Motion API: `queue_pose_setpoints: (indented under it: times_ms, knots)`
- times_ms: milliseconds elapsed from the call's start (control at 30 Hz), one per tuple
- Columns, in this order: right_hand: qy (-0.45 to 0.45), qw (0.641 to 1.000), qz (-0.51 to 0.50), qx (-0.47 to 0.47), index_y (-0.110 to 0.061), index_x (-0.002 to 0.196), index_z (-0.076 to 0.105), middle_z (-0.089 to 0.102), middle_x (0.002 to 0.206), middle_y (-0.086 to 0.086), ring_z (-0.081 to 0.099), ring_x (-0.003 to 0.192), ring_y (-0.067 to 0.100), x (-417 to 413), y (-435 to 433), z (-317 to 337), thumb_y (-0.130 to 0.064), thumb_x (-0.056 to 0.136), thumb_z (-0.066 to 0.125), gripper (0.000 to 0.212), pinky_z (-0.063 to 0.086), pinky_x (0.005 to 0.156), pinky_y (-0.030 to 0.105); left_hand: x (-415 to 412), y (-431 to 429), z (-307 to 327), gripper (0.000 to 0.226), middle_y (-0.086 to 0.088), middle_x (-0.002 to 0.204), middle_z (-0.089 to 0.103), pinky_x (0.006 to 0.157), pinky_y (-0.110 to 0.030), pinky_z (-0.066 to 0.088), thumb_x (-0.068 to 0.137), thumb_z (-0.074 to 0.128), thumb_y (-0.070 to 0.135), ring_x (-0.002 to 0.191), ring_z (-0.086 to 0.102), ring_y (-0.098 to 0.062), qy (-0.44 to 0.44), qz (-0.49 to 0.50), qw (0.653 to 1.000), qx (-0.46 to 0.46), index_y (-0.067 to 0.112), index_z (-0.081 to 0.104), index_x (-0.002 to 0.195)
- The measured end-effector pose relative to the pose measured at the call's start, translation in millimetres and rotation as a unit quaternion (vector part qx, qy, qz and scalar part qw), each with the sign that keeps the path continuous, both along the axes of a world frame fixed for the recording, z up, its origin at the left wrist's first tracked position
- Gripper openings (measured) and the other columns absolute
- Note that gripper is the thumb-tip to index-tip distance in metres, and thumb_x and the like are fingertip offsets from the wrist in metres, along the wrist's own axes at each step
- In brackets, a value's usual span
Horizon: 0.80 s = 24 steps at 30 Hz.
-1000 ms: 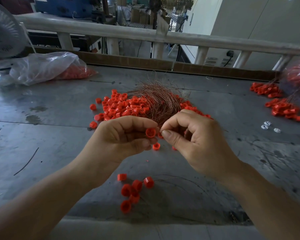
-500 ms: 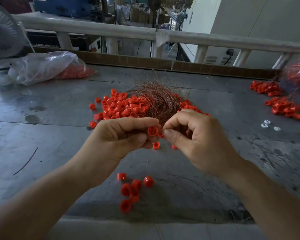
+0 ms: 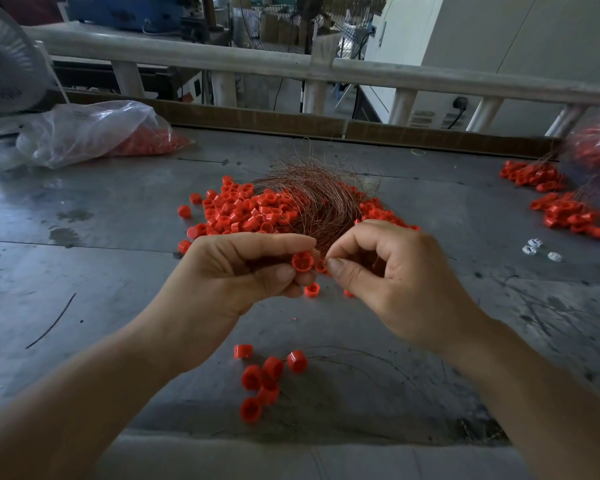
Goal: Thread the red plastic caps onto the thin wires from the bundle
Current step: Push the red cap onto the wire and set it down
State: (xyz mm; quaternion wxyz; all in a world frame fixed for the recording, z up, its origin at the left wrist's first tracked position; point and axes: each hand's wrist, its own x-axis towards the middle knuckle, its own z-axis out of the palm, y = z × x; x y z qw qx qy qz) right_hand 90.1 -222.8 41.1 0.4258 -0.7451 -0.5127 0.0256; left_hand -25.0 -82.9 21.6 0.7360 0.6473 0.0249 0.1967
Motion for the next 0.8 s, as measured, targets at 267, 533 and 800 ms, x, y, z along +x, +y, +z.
queue_pose_setpoints:
  times_ms: [267, 533, 800]
  knots:
    - [0.129, 0.990, 0.051, -0.022, -0.020, 0.071, 0.066, 0.060, 0.056, -0.008, 0.047, 0.048, 0.007, -3.3, 1.9, -2.5, -0.017, 0.080, 0.067, 0.010, 0.039, 0.046, 0.026, -0.8, 0.5, -0.7, 0.027, -0.006, 0.084, 0.073, 0.064, -0.018, 0.053, 0.060, 0.075, 0.022, 0.075, 0.069, -0.014, -0.032, -0.066, 0.997, -0.030, 0.017, 0.076, 0.087]
    - [0.168, 0.984, 0.059, -0.030, -0.024, 0.066, 0.067, 0.058, 0.056, -0.005, 0.046, 0.053, 0.012, -0.4, 2.9, -4.6, -0.014, 0.078, 0.068, 0.016, 0.040, 0.049, 0.036, 0.7, -0.6, -2.1, 0.026, -0.009, 0.087, 0.072, 0.065, -0.019, 0.054, 0.062, 0.075, 0.020, 0.076, 0.069, -0.014, -0.028, -0.077, 0.995, -0.053, 0.015, 0.075, 0.087]
    - [0.084, 0.993, -0.015, -0.078, -0.028, 0.076, 0.068, 0.066, 0.063, -0.013, 0.060, 0.059, 0.001, 22.0, -2.7, -4.6, -0.029, 0.080, 0.066, 0.005, 0.049, 0.058, 0.018, 4.2, -0.8, -3.0, 0.022, -0.008, 0.080, 0.073, 0.063, -0.019, 0.055, 0.061, 0.066, 0.011, 0.073, 0.070, -0.015, 0.007, -0.072, 0.993, -0.095, 0.014, 0.075, 0.081]
